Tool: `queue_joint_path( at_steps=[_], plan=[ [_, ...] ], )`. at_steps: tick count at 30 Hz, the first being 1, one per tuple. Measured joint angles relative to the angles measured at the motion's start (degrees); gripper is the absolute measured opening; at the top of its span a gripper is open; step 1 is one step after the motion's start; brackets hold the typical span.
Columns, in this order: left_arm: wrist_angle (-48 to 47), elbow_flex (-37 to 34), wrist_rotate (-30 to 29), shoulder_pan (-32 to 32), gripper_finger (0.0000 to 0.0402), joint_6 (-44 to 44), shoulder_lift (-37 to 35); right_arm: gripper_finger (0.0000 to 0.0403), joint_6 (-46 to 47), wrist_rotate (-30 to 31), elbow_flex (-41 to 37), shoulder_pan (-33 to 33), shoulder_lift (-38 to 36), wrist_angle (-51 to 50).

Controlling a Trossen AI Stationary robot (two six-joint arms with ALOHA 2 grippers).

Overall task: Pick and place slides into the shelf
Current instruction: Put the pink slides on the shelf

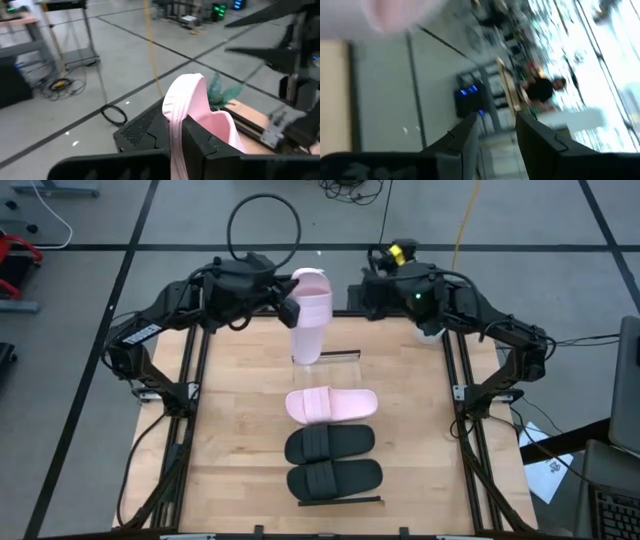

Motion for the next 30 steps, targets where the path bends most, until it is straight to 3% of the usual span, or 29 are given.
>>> queue_joint_path(
  at_steps=[3, 10, 16, 21, 26, 30],
  plan=[
    [-0.7, 0.0, -4.2, -0.7, 0.0008, -3.2, 0.0, 0.0125, 4.6, 2.7, 0.0, -0.9, -1.3, -0.8],
    [-1.9, 0.0, -10.3, -1.9, 0.0007, -9.4, -2.6, 0.0125, 23.2, 1.0, -1.0, -1.7, -5.5, -10.2],
    [-1.9, 0.0, -19.0, -4.2, 0.0007, -14.1, -3.8, 0.0125, 40.8, -21.3, -6.9, -1.7, -11.6, -15.7],
    [-1.5, -1.5, -25.4, -5.7, 0.0007, -18.2, -4.0, 0.0125, 48.5, -33.4, -17.9, -1.7, -17.5, -10.7],
    [0.1, -5.8, -29.6, -6.3, 0.0007, -24.5, -3.8, 0.0125, 54.7, -35.2, -33.4, -1.7, -23.5, 0.9],
    [11.5, -11.4, -30.3, -6.2, 0.0007, -21.9, -3.9, 0.0125, 59.7, -35.4, -46.8, -1.7, -27.9, 18.8]
  ],
)
